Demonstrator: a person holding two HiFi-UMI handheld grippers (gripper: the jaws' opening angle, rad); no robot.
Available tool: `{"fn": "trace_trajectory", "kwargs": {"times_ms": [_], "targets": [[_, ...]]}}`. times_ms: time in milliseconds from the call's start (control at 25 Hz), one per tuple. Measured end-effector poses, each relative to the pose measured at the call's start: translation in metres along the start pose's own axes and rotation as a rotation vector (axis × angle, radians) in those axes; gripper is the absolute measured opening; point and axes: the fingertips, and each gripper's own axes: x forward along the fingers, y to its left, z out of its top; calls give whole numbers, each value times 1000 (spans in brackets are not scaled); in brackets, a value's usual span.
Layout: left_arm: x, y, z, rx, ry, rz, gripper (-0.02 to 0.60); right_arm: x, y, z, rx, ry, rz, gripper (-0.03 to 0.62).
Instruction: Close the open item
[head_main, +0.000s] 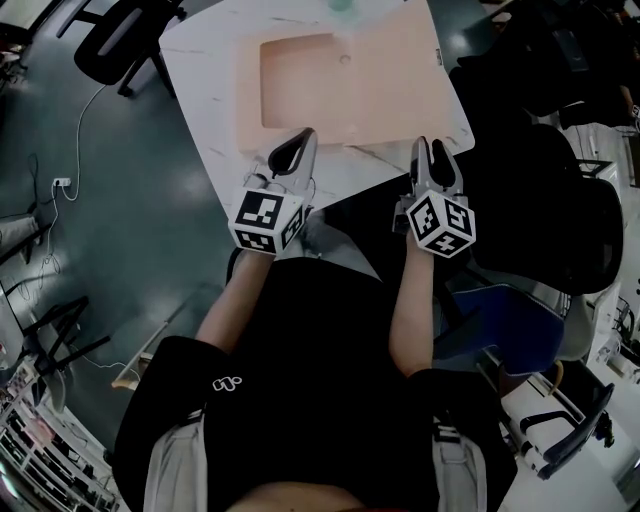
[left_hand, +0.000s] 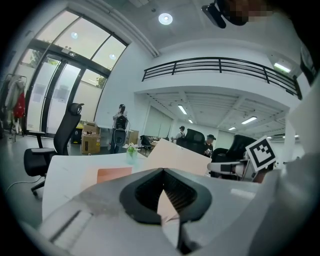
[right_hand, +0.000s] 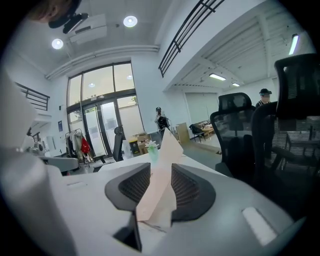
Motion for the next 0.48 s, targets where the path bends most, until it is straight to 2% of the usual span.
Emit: {"fn": "trace_trajectory", "kwargs": {"times_ms": [360, 480], "targets": [[10, -4, -10, 17, 47, -2, -14, 15, -26, 2, 43, -19, -26, 129], [10, -1, -9, 23, 53, 7, -14, 19, -27, 7, 45, -39, -19, 110]]}}
